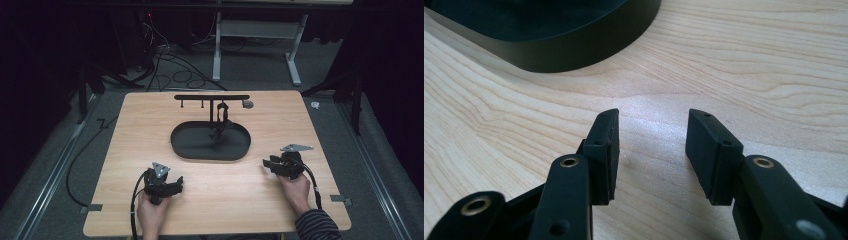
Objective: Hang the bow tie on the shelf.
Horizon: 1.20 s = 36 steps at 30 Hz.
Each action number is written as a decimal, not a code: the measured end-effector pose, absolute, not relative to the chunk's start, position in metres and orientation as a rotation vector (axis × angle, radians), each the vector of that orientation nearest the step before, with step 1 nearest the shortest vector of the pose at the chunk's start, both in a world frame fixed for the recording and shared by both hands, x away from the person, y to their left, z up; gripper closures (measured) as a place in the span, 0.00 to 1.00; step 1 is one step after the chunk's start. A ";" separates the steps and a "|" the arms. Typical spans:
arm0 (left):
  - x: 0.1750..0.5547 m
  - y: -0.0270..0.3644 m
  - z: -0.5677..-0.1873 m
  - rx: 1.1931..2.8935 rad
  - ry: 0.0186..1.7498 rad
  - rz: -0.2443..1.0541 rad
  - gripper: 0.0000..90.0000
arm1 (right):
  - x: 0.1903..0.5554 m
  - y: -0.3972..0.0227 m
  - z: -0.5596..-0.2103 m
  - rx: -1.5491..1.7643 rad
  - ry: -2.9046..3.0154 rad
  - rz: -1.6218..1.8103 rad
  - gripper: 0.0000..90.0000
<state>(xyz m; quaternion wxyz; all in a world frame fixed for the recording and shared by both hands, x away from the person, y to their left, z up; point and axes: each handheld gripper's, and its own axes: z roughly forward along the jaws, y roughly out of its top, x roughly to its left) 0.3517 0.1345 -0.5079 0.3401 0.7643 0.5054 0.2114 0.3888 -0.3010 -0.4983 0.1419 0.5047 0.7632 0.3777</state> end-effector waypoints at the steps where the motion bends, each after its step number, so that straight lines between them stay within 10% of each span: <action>1: 0.352 0.135 -0.508 1.989 1.315 0.550 0.20 | 0.389 -0.300 -0.499 1.449 2.204 1.082 0.65; 36: 0.351 0.135 -0.508 1.996 1.313 0.546 0.20 | 0.384 -0.282 -0.502 1.307 2.196 0.942 0.49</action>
